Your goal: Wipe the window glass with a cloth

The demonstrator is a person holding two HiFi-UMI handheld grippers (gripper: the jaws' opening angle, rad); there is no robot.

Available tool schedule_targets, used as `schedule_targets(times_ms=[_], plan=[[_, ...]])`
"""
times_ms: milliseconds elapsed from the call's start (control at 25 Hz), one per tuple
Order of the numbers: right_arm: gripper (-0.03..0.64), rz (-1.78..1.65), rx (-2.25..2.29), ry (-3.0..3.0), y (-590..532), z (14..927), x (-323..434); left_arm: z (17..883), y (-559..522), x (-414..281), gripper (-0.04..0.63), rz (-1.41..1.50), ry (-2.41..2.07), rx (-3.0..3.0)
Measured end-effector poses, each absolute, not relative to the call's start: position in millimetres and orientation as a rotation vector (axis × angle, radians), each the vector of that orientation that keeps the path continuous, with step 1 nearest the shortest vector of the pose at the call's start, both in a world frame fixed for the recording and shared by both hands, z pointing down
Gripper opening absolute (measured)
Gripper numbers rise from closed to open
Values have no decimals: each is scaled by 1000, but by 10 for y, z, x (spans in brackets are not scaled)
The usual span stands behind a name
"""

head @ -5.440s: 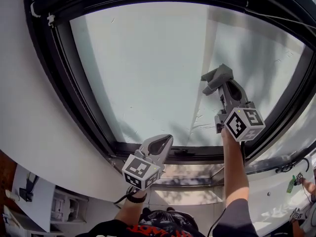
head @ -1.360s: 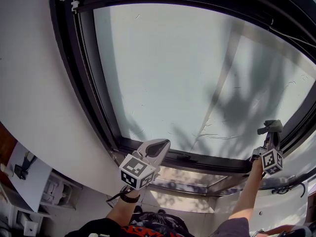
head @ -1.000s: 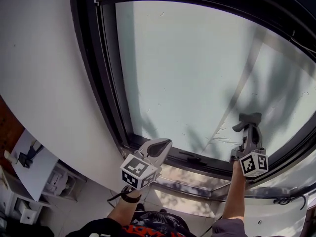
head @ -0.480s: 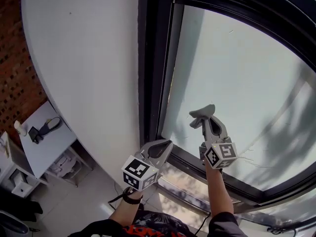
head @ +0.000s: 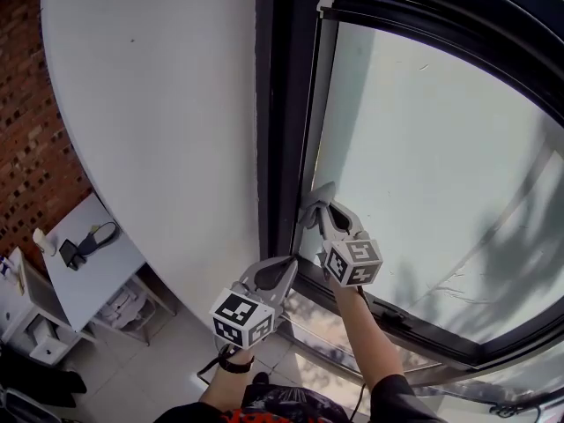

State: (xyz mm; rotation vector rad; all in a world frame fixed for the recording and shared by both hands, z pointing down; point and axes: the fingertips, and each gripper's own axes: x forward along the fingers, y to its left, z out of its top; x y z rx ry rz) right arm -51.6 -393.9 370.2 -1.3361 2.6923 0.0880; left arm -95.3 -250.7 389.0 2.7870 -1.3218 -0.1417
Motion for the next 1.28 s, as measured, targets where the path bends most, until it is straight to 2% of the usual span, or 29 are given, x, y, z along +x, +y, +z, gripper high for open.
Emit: schedule_targets(times_ms=[360, 840, 1280], plan=[[17, 135, -1438, 2563, -3489, 3614, 541, 3892, -2598, -422, -9, -122, -1121, 2869], [17, 108, -1976, 2127, -2310, 3699, 3051, 3943, -2353, 811, -9, -66, -681, 2994], [17, 27, -2407, 1630, -1320, 3997, 5180, 3914, -2221, 1162, -9, -45, -592, 3027]])
